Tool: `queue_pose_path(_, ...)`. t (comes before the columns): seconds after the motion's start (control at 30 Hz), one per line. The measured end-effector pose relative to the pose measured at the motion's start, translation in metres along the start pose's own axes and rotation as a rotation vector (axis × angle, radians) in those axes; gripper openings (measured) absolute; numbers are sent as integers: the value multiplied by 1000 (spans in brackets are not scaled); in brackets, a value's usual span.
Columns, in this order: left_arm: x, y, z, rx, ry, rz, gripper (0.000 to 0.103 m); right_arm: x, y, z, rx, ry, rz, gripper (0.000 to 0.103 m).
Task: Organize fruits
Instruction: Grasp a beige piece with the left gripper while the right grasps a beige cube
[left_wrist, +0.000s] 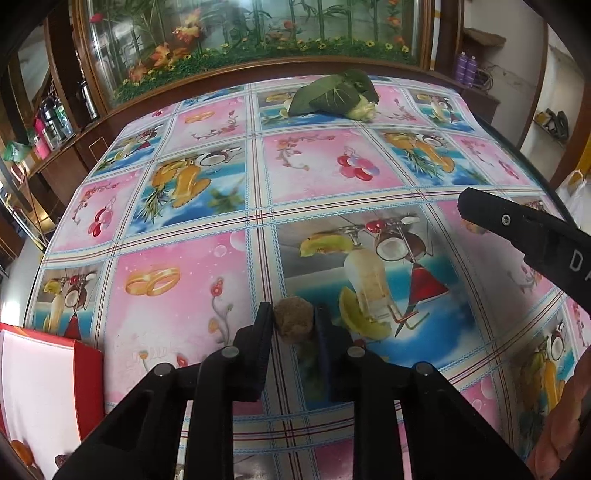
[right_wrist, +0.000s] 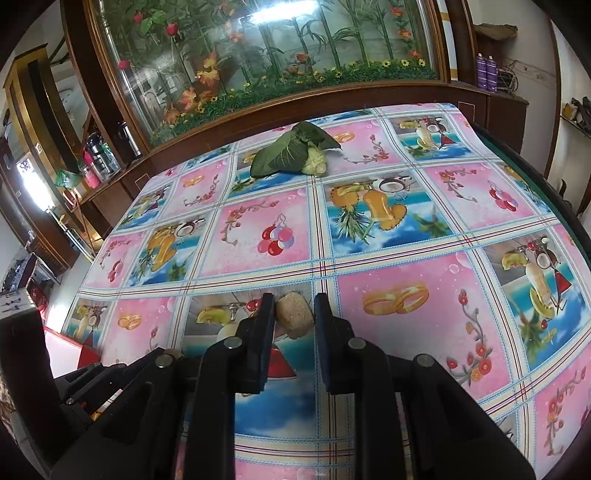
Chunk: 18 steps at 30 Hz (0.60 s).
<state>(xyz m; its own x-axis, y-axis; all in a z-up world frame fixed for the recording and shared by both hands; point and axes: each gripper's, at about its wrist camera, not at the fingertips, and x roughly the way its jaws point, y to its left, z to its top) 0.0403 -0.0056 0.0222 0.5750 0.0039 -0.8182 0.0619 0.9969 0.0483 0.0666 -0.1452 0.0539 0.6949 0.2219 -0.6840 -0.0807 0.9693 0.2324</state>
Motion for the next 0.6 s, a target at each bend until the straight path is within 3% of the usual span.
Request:
queue_pose_path(0.13,-25,2,-1,5,-48,18,21,-6,-1,1,-3,-29,-11,23)
queue_pose_path(0.3,-82,20,-8,-27,-163,14,21,-14,-1,0,-10,-84,-27,23)
queue_pose_path(0.6,-167,89,-56,-122,-315,52,21,-43,12,-25,36,-170,-33,23)
